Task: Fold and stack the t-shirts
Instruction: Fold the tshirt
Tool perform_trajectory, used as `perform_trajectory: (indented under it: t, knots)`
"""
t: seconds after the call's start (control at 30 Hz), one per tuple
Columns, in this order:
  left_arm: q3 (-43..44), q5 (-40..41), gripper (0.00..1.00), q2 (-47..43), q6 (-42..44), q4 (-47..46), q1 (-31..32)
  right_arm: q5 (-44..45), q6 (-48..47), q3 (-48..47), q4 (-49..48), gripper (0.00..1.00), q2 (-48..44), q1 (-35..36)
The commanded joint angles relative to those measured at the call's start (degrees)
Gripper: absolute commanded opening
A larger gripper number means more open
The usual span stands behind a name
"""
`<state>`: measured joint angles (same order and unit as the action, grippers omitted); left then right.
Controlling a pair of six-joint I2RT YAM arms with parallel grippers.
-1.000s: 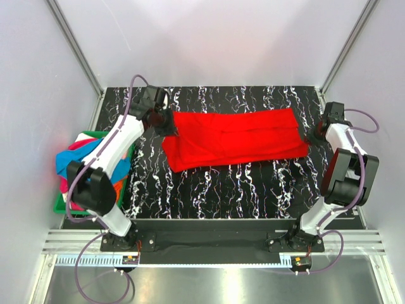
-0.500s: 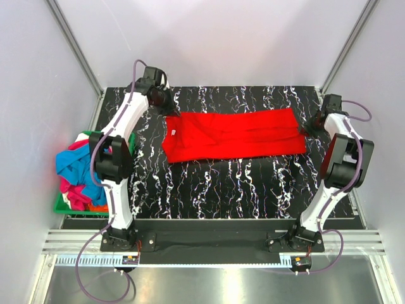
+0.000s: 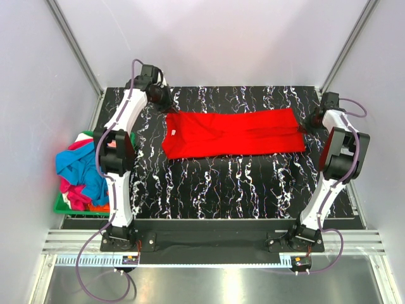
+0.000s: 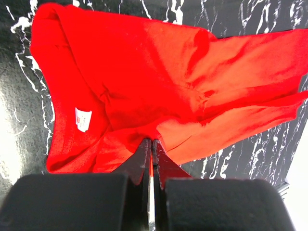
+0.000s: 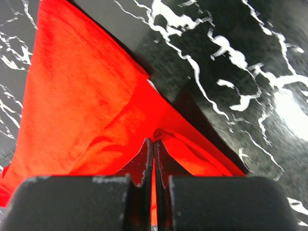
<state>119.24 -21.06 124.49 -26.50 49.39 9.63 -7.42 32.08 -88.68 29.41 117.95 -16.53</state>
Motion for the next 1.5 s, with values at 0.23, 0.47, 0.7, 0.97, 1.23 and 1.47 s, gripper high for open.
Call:
perform_trajectory:
  t: [0.23, 0.47, 0.7, 0.97, 1.23, 1.47]
  knots:
    - [2.4, 0.76, 0.0, 1.2, 1.28, -0.52, -1.1, 0.21, -0.35, -5.97, -1.2, 0.0, 3.86, 1.24]
    - [3.72, 3.74, 0.0, 2.6, 1.36, -0.61, -1.37, 1.71, -0.96, -7.91, -0.93, 0.0, 5.36, 1.24]
    - [4.77, 5.5, 0.0, 3.4, 1.19, -0.78, -1.37, 2.23, -1.31, -9.93, -0.41, 0.0, 7.12, 1.24]
    - [8.11, 5.59, 0.0, 5.77, 1.1, -1.05, -1.63, 1.71, -0.61, -11.51, -0.4, 0.0, 8.26, 1.33]
    - [8.99, 2.35, 0.0, 8.23, 1.8, -1.75, -1.72, 1.36, 0.09, -13.35, -0.41, 0.11, 9.14, 1.24]
    - [9.43, -0.73, 0.0, 8.49, 1.89, -4.29, -1.72, 4.78, 3.26, -10.37, -0.41, 0.28, 3.52, 1.24]
